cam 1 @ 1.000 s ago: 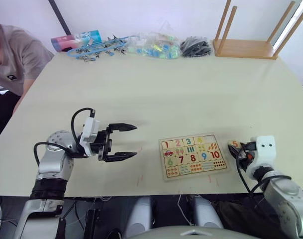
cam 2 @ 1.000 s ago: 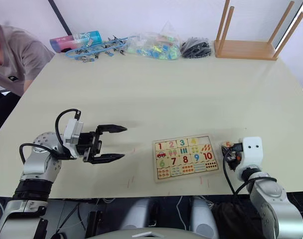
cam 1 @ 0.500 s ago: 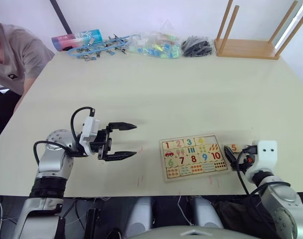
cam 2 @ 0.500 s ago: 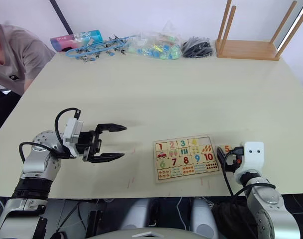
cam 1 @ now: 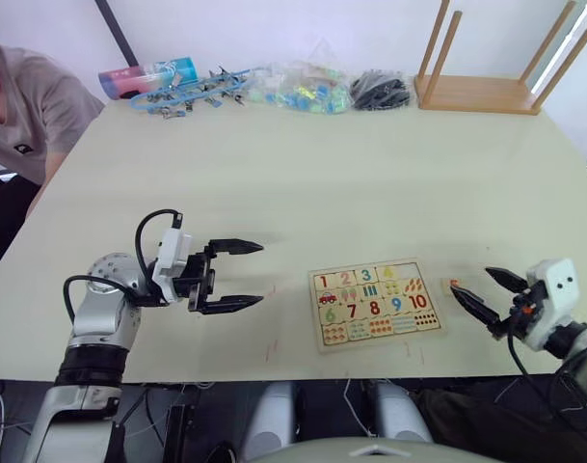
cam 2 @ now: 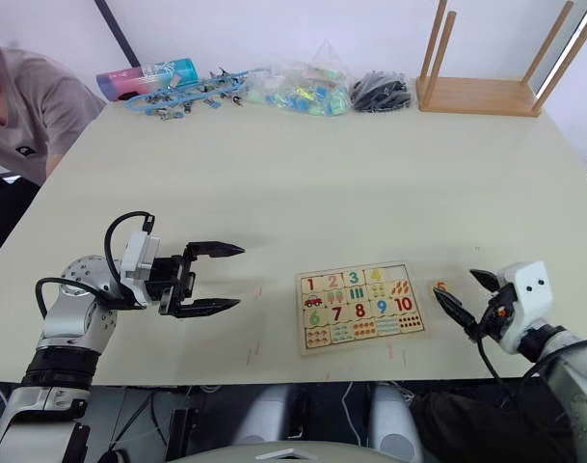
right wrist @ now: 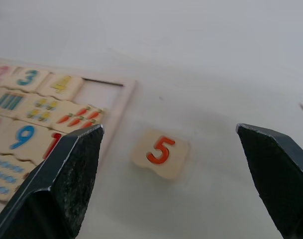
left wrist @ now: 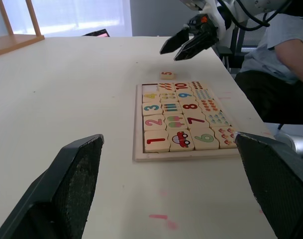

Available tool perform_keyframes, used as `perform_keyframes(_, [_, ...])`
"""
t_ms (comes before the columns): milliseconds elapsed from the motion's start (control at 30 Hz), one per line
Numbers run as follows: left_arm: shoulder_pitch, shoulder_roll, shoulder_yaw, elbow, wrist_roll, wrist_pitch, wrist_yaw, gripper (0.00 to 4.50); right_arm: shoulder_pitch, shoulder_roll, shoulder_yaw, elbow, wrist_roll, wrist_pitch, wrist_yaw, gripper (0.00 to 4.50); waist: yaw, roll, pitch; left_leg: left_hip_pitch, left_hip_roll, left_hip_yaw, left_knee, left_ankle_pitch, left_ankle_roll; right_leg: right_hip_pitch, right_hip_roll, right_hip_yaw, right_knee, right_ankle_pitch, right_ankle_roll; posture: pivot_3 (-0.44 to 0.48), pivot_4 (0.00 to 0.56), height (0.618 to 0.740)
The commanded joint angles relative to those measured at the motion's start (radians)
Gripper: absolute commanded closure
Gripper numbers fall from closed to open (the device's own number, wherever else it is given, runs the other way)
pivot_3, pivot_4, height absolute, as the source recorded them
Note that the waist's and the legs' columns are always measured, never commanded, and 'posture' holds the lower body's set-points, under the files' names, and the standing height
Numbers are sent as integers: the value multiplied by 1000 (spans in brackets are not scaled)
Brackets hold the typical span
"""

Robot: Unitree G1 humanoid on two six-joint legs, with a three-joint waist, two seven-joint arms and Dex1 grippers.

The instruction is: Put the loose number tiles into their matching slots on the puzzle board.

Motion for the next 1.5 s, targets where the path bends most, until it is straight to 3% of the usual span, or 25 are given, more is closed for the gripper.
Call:
perform_keyframes(33, [-4,17,1,-18,-26,-8,-32,0,-29,-60,16,87,-6,-132,167,38,0,0,0,0,0,0,0,0,0,0,0,0,0,0,0,0,150,740])
perform_keyframes(367, [13,32,-12,-36,-40,-8,-32,0,-235,-231,172,451,-126,-419,530,38,-1,0,0,0,0,0,1,0,0,1,0,0,0,0,0,0,150,740])
perform_keyframes(533, [8,46,-34,-37,-55,-21,-32,0,-388,-268,266,622,-208,-531,623,38,-1,0,0,0,0,0,2,0,0,1,0,0,0,0,0,0,150,740])
perform_keyframes(900, [11,78,-78,-33,-78,-57,-32,0,-559,-252,391,840,-316,-701,698,38,0,0,1,0,0,0,3,2,-3,1,0,0,0,0,0,0,150,740])
perform_keyframes(1167, [8,81,-86,-37,-86,-56,-32,0,-607,-240,423,930,-345,-756,710,38,0,0,0,0,0,1,4,2,-3,1,0,0,0,0,0,0,150,740])
perform_keyframes(1267, [9,80,-87,-38,-86,-56,-32,0,-613,-232,427,936,-345,-769,712,743,-2,0,0,0,0,1,4,2,-3,1,0,0,1,0,0,0,150,740])
perform_keyframes(1467, [9,82,-90,-37,-85,-60,-32,0,-615,-226,424,941,-341,-785,707,3344,-3,0,0,0,1,1,4,2,-3,1,0,0,1,0,0,0,150,740])
perform_keyframes(1500, [8,82,-90,-36,-84,-61,-32,0,-615,-225,423,941,-341,-786,705,3604,-3,0,0,0,1,1,4,2,-3,1,0,0,1,0,0,0,150,740])
